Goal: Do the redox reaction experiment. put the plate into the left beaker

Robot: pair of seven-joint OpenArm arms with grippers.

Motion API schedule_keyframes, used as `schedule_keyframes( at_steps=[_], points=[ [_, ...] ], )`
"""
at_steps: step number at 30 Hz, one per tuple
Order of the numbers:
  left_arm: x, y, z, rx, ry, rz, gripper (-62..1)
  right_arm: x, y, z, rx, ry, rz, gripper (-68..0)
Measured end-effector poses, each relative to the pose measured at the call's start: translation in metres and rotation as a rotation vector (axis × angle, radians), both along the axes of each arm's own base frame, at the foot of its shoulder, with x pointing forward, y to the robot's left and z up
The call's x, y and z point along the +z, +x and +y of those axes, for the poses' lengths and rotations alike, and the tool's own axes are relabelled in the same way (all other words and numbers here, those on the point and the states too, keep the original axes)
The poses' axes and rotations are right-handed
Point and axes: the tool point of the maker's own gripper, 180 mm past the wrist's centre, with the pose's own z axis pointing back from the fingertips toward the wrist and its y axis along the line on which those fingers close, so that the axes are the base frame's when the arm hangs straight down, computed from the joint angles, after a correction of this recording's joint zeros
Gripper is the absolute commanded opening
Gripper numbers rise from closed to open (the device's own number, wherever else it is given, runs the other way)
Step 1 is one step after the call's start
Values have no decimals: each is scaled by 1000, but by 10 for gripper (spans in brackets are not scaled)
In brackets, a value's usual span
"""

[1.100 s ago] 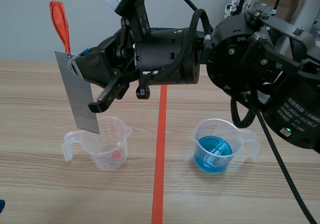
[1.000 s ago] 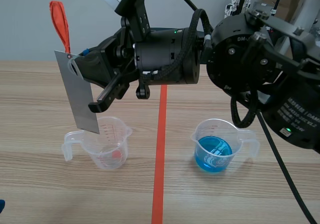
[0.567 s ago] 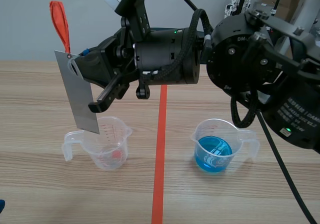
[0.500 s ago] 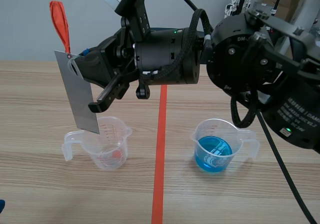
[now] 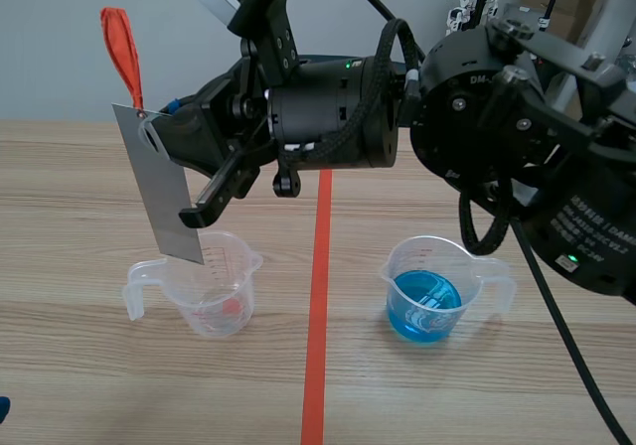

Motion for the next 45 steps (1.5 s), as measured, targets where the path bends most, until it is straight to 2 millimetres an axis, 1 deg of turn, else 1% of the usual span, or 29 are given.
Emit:
schedule_keyframes(
  at_steps=[7,12,20,25,33,38,42,45],
  points=[
    [0,0,0,0,0,0,14,-4,2,-1,-7,-21,-13,-671],
    [0,0,0,0,0,0,14,-12,7,-4,-23,-27,7,-671],
    [0,0,0,0,0,0,14,-20,15,-8,-45,-18,21,-671],
    [0,0,0,0,0,0,14,-29,20,-12,-65,-26,38,-671],
    [0,0,0,0,0,0,14,-35,27,-16,-86,-9,51,-671],
    [0,0,0,0,0,0,14,-45,33,-20,-108,-13,67,-671],
    [0,0,0,0,0,0,14,-49,38,-24,-126,6,78,-671],
    [0,0,0,0,0,0,14,-57,41,-28,-140,-11,86,-671]
  ],
)
